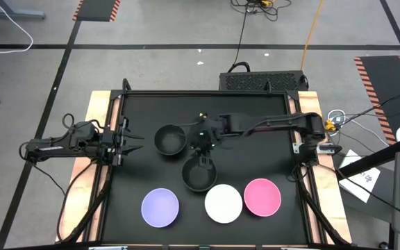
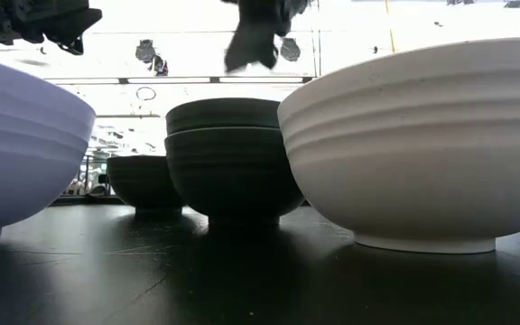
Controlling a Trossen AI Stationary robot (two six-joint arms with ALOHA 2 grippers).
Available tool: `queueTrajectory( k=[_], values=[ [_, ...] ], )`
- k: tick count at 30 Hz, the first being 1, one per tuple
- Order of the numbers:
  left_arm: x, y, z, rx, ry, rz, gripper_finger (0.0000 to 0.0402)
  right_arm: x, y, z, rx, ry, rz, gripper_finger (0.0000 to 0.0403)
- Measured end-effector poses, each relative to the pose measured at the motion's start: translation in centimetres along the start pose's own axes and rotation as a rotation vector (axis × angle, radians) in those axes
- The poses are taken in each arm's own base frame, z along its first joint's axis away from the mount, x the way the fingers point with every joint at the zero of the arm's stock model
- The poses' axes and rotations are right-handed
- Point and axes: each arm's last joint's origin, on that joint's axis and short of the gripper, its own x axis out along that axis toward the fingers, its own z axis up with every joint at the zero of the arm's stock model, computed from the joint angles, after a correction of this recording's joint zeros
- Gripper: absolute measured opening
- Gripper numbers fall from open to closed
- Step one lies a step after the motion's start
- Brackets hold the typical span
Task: Nest bowls inside each other
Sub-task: Stack the top black bowl on top of the black bowl
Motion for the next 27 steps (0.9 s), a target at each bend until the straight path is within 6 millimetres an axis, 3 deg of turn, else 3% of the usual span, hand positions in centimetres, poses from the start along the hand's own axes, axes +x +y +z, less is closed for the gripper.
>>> queueTrajectory(
  k=[5, 13, 21, 27],
  values=[
    [0.0, -0.1, 0.0, -0.002, 0.001, -0.019, 0.0136, -2.0, 1.2, -1.7, -0.068, -0.194, 0.048, 0.0135],
    [0.0, -0.3, 0.0, 0.0, -0.002, -0.047, 0.0136, -5.8, -0.6, -9.1, 0.019, -0.409, 0.008, 0.0135],
    [0.0, -0.4, 0.0, 0.002, -0.005, -0.049, 0.0136, -9.5, -0.4, -16.5, 0.081, -0.565, -0.073, 0.0135],
    [0.0, -0.4, 0.1, 0.003, -0.01, -0.048, 0.0136, -10.0, -0.2, -20.4, 0.105, -0.621, -0.073, 0.0135]
  ],
)
